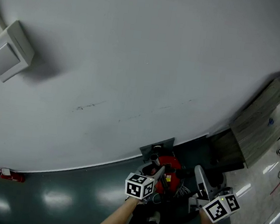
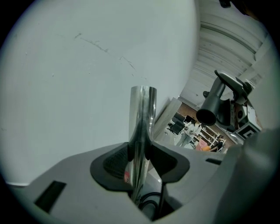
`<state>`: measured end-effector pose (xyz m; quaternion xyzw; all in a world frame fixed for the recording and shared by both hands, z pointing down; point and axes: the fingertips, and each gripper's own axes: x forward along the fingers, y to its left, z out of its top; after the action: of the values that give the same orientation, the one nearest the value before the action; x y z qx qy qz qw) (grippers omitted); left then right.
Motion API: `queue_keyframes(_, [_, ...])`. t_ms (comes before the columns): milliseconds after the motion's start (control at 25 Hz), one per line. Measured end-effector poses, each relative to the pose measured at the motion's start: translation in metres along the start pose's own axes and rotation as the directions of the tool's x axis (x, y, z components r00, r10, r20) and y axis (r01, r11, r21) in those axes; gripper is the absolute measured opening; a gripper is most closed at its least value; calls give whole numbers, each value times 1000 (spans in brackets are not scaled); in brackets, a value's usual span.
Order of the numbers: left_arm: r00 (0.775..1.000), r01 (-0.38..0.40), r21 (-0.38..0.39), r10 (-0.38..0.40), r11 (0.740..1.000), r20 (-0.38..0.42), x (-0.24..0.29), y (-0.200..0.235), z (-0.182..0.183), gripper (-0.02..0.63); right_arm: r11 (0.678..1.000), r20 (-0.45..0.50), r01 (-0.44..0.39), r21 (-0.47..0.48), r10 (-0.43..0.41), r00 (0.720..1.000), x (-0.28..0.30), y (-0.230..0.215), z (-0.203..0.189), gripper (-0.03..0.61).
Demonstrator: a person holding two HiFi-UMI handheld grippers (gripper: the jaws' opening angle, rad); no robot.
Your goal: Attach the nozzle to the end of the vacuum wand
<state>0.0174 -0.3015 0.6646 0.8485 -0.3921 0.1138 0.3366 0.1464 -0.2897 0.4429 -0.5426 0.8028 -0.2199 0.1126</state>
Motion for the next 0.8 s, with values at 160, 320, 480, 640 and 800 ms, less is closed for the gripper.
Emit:
queue_keyframes(160, [1000,5,28,-5,1000,-14,-2,-15,-1,153,1000,14,-6,-3,6,1000,-2,3,11,345])
queue_keyframes(320, [999,21,76,-19,997,-27,-1,-38,0,152,1000,28,-16,-13,16,999,-5,8,23,345])
queue_keyframes(480, [999,46,131,-42,990,-34,2,-68,1,152,1000,43,-18,-19,19,999,-9,9,34,345])
queue_keyframes(640, [997,71,173,-65,982,-40,4,-95,2,152,1000,62,-16,11,15,998,-13,5,43,345])
queue_keyframes(800, [996,82,199,-75,977,-40,7,-110,2,152,999,75,-12,47,8,997,-13,1,45,345])
